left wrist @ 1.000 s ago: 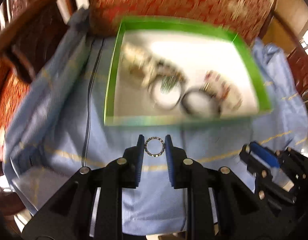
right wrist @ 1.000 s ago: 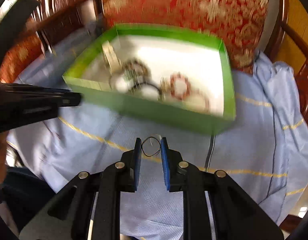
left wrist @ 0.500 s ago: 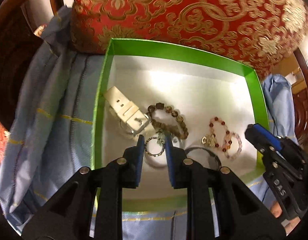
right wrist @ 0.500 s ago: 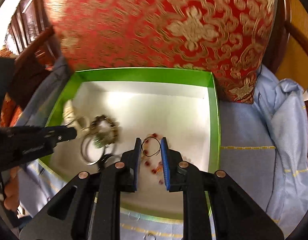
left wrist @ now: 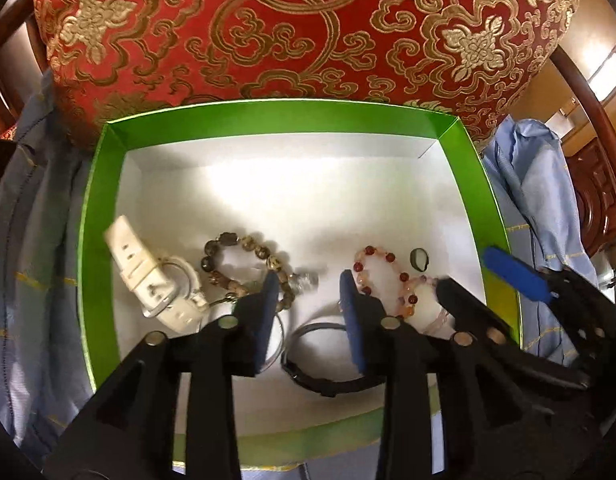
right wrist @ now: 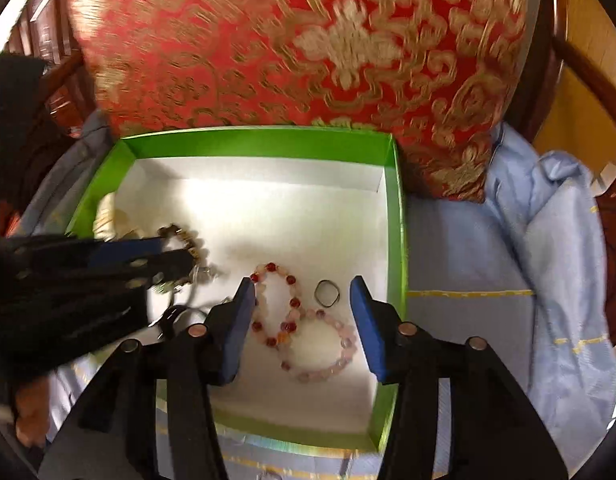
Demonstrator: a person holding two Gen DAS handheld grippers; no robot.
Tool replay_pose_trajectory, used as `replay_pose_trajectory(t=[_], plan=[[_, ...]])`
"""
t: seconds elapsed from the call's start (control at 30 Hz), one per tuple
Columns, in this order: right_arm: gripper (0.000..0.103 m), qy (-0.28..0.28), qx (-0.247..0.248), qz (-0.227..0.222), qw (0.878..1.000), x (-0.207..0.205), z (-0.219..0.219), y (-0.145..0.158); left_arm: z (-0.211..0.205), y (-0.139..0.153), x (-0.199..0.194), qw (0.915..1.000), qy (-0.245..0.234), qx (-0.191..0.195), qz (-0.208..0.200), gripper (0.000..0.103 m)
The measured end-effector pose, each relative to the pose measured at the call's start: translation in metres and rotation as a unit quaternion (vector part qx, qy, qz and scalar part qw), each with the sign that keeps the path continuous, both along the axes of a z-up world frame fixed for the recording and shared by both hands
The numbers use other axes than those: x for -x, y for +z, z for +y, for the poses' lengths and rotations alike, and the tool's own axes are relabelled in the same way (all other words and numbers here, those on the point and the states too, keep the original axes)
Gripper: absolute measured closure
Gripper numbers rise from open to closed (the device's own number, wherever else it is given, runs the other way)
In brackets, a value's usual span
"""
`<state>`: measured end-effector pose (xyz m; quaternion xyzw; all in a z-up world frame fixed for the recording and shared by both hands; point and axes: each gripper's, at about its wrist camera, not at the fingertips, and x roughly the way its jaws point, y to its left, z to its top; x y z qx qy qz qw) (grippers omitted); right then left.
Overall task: Organize jewelry
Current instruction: 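Withdraw both tools from the box toward the silver rings on the cloth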
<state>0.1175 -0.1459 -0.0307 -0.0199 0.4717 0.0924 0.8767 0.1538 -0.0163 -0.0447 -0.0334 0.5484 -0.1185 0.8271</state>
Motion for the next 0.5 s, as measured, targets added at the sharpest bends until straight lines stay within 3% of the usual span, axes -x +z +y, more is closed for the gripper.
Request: replay_pose_trajectory(t=[0.17,0.27,0.4,0.5], plan=[[0.054,0.039,-0.072,-0.022,0.996,0.052,-0.015,0.036,0.022,0.031,0.028,0.9993,-0.006,0.037,-0.01,0.071],[0.054,0.082,-0.095,-0.012,0.992,0.088,-0.014,0.037,0.022,0.046,0.062,0.9984,-0.043,0.027,-0.023,0.071],[0.054,0.118,-0.053,0.049,0.99,0.117,-0.001,-0.01,0.003,0.037,0.102,0.9969,-0.076,0.004,-0.02,0.067],[0.054,0.099,-0.021,0.084,0.991,0.123,0.002,-0.046,-0.008,0.017,0.113,0.9976,-0.067,-0.015,-0.004,0.06]])
